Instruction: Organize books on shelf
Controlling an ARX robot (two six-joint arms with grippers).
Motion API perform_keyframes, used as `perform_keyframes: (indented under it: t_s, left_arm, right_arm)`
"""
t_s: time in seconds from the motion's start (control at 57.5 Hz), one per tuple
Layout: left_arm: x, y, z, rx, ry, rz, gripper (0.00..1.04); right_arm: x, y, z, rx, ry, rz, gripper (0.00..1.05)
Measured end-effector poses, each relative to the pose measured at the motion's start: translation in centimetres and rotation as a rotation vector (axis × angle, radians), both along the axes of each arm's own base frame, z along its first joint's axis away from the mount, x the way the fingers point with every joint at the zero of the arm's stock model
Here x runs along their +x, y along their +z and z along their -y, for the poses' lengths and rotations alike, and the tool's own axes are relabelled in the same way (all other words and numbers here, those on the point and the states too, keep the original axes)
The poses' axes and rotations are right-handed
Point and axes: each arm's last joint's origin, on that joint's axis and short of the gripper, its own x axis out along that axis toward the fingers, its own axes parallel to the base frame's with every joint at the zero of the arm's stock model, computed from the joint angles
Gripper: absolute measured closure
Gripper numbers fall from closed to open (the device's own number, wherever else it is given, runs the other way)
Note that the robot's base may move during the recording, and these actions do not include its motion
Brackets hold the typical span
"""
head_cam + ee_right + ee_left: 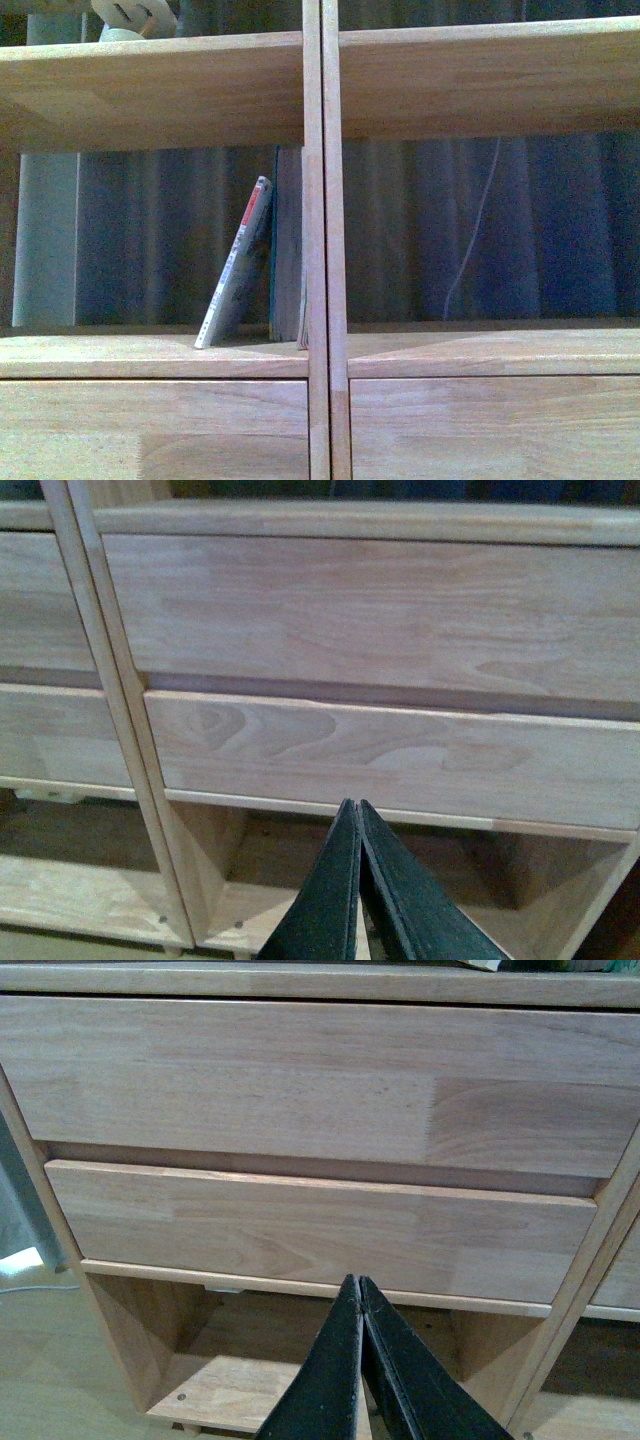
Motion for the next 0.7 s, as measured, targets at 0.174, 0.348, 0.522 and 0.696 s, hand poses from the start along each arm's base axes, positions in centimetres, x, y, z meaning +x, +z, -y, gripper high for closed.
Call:
perform_keyframes:
  t_s: [0.174, 0.348, 0.522, 0.696]
  left_arm:
    - [-1.0, -0.5, 0.0, 0.000, 0.000, 0.000, 1.02]
    - [-1.7, -1.4, 0.0, 0.000, 0.000, 0.003, 1.02]
    - [-2.4, -1.2, 0.0, 0.000, 0.000, 0.013, 1.02]
    - [-2.9, -1.2, 0.0, 0.000, 0.000, 0.016, 1.02]
  right_arm:
    - [0.0, -0.6, 0.0, 0.000, 0.000, -0.002, 1.02]
    - [0.0, -1.2, 0.0, 0.000, 0.000, 0.000, 1.02]
    - [-0.1, -1.7, 0.0, 0.000, -0.001, 0.005, 1.02]
    - [-0.1, -1.7, 0.0, 0.000, 0.000, 0.007, 1.02]
